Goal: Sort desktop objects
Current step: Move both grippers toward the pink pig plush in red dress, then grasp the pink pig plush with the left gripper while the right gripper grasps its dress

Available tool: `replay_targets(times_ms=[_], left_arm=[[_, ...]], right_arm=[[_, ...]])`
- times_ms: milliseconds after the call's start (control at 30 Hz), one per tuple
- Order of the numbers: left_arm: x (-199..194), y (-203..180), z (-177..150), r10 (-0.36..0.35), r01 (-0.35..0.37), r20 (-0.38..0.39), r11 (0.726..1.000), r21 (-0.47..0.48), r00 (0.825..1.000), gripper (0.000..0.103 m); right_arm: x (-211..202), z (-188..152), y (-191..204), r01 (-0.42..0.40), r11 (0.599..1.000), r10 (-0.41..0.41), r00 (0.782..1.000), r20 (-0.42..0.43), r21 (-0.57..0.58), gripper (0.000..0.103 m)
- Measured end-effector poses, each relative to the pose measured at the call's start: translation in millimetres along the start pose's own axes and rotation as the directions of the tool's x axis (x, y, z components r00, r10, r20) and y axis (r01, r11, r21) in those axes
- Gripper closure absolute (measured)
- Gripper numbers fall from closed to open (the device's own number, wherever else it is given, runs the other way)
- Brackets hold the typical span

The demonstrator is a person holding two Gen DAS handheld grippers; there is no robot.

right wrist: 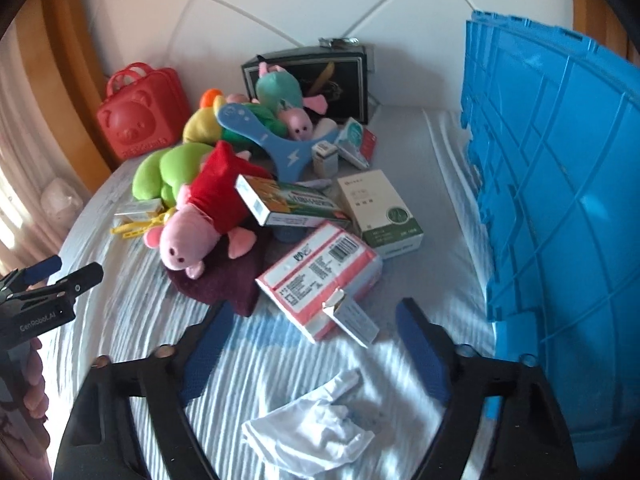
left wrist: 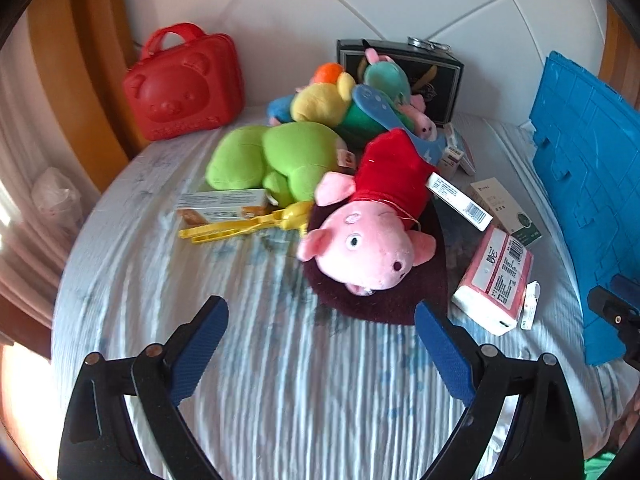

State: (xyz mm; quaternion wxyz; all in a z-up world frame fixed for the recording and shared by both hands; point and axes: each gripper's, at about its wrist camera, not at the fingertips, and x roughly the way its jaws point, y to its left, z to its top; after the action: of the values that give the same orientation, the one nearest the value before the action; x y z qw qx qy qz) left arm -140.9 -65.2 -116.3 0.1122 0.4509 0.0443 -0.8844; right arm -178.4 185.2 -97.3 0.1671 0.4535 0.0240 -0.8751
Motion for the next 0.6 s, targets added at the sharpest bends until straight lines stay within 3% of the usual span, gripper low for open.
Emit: replay_targets(times_ms=[133, 267, 400, 533, 600], left_arm=[[41, -24, 10, -0.057, 0.059, -0.056, 0.998, 0.033, 0.997, 0.007], [83, -40, 19, 0.001, 0.005, -0.081, 0.997, 0.075, 0.997, 0.009], [116, -24, 23, 0.051, -0.04, -0.133, 0.996, 0.085, 0.99, 0.015], [123, 9, 16, 0.079, -0.065, -0.147, 0.993, 0.099, 0.986, 0.015], [123, 23, 14, 0.141, -0.126, -0.141, 0.985, 0.115, 0.98, 0.016]], right_arm=[[18, 9, -6, 0.026, 0.999, -0.025, 0.999, -0.032, 0.029, 0.027], [36, 19, -2, 0.019, 1.0, -0.019, 0.998, -0.067, 0.002, 0.027], [57, 44, 15, -0.025, 0.999, 0.022, 0.997, -0.073, -0.041, 0.024], [79, 74, 43, -0.077, 0.991, 0.071, 0.996, -0.061, -0.107, 0.007], [91, 85, 57, -0.1, 0.985, 0.092, 0.993, -0.068, -0.137, 0.007]])
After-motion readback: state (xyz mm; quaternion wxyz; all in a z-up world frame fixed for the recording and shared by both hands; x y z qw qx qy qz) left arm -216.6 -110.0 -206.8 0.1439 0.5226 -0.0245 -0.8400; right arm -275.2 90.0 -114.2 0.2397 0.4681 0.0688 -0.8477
